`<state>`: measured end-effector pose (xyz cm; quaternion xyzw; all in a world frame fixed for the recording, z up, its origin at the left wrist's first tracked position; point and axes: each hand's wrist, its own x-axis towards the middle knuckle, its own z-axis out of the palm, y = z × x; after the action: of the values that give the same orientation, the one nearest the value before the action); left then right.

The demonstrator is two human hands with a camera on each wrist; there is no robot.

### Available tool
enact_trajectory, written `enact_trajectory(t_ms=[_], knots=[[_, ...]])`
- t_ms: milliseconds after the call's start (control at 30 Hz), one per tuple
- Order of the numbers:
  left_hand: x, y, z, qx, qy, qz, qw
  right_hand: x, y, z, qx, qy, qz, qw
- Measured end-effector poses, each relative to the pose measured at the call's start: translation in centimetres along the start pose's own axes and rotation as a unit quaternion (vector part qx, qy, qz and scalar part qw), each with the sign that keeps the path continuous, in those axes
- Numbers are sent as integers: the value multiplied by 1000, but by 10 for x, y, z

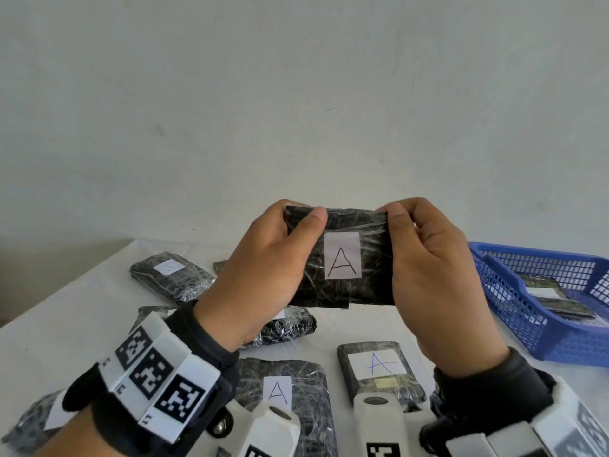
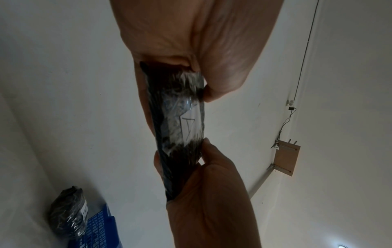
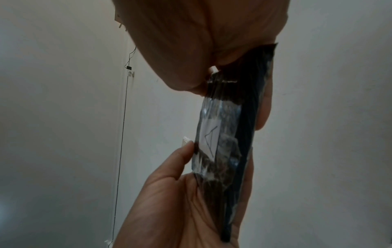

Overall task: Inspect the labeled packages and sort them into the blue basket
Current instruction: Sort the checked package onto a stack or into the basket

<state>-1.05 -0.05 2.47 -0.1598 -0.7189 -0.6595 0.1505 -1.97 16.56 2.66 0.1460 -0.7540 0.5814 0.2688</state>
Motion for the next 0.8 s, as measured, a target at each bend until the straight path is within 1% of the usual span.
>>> enact_trajectory(t_ms=[133, 267, 333, 533, 667, 800], knots=[[-2, -2, 2, 19, 4, 26, 999, -1, -1, -3, 35, -8, 14, 999], [-2, -3, 5, -2, 29, 23, 999, -4, -5, -3, 31, 0, -16, 999], [-3, -2, 5, -2, 27, 30, 999, -5, -6, -3, 28, -8, -23, 999], [-4, -2, 6, -14, 15, 34, 999, -7, -7, 0, 3, -3, -6, 1000], [-2, -4, 6, -17, 22, 37, 999, -7, -5, 2, 1, 3, -3, 1000], [-2, -6, 6, -34, 8, 25, 999, -5, 0, 1, 10, 8, -2, 1000]])
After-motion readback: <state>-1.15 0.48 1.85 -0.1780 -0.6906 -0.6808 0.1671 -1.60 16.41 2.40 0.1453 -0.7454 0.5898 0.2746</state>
